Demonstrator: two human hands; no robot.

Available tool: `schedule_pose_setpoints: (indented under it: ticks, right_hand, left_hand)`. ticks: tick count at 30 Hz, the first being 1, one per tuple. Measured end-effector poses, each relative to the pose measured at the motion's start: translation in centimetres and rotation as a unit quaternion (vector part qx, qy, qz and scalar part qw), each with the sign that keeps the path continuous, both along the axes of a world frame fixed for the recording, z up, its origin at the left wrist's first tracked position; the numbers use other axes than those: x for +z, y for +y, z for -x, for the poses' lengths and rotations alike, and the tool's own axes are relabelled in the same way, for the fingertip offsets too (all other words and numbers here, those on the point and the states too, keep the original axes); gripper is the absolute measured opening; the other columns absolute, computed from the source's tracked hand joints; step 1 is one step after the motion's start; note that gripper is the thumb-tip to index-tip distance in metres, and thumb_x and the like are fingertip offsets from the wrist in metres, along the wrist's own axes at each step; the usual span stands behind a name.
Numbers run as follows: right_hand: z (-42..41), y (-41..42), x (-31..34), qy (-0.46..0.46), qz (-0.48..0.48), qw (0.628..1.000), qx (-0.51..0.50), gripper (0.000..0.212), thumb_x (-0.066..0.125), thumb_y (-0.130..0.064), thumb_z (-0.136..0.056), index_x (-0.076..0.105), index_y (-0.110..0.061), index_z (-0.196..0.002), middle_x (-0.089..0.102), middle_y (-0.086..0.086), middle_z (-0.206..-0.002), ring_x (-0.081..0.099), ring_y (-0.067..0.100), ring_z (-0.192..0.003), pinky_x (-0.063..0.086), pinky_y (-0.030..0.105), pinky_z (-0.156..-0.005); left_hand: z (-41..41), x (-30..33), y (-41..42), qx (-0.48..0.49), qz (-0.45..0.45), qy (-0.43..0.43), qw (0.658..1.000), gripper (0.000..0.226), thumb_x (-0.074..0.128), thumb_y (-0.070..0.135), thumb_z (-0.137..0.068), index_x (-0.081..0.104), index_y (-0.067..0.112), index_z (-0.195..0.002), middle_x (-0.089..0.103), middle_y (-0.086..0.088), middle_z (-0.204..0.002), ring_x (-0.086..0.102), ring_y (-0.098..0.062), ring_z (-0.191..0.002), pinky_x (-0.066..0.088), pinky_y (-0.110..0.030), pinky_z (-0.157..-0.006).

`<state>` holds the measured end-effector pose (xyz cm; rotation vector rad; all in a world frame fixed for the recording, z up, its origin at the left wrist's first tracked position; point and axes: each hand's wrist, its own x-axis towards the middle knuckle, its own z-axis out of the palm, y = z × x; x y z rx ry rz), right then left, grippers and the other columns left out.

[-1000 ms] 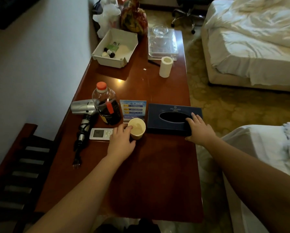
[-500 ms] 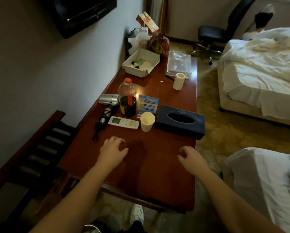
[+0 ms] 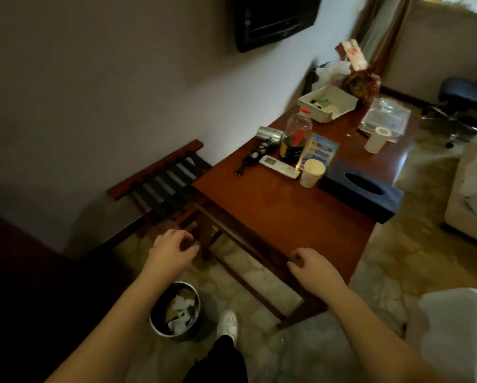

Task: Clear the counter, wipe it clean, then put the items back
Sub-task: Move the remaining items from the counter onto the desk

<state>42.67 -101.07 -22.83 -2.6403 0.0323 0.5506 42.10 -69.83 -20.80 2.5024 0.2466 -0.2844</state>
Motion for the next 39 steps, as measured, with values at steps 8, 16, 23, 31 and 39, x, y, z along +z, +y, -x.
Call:
schedule_pose_setpoints:
  ticks: [8,16,23,31,39]
  right_hand:
    - [1.9,13.9,2.9,-0.012,-0.008,0.983,0.181,0.035,0.049,-0.039,-0.096,0.054,-0.022,-0.127,0.056,-0.005,-0.123,0.06,0.007,-0.085,0.051,0.024,-0.07]
    - [6.6,31.6,6.5,-0.079,-0.051,0.951,0.296,0.036,0.051,-0.039,-0.095,0.054,-0.023,-0.127,0.054,-0.006,-0.127,0.056,0.011,-0.106,0.046,0.023,-0.081]
    - [13.0,47.4,10.7,-0.109,-0.113,0.911,0.381,0.033,0.049,-0.039,-0.097,0.055,-0.025,-0.126,0.056,-0.01,-0.122,0.055,0.003,-0.098,0.044,0.017,-0.077]
    - [18.5,61.8,16.6,-0.135,-0.174,0.856,0.468,0.026,0.05,-0.04,-0.096,0.057,-0.031,-0.119,0.056,-0.019,-0.104,0.056,-0.001,-0.093,0.044,0.016,-0.069]
    - [21.1,72.1,23.6,-0.213,-0.198,0.822,0.49,0.023,0.054,-0.034,-0.093,0.063,-0.022,-0.111,0.063,-0.006,-0.1,0.057,0.013,-0.092,0.042,0.028,-0.076]
  left_hand:
    - [11.8,3.2,11.8,0.187,0.01,-0.015,0.982,0.034,0.058,0.041,-0.093,0.061,0.022,-0.121,0.053,0.004,-0.121,0.053,-0.015,-0.106,0.049,-0.036,-0.089]
    - [23.1,7.0,23.5,0.343,0.017,-0.074,0.936,0.029,0.056,0.038,-0.095,0.06,0.023,-0.12,0.055,0.007,-0.112,0.056,-0.007,-0.087,0.041,-0.019,-0.058]
    - [32.8,11.7,35.2,0.389,0.046,-0.137,0.91,0.025,0.053,0.036,-0.097,0.059,0.024,-0.118,0.055,0.008,-0.109,0.056,-0.006,-0.088,0.044,-0.02,-0.063]
    - [41.4,16.1,48.1,0.444,0.038,-0.191,0.875,0.017,0.054,0.033,-0.096,0.061,0.025,-0.109,0.056,0.006,-0.11,0.057,-0.008,-0.09,0.05,-0.028,-0.072]
    - [45.4,19.8,58.2,0.507,-0.022,-0.237,0.828,0.017,0.059,0.029,-0.092,0.066,0.017,-0.101,0.064,-0.003,-0.101,0.059,-0.019,-0.089,0.044,-0.032,-0.072]
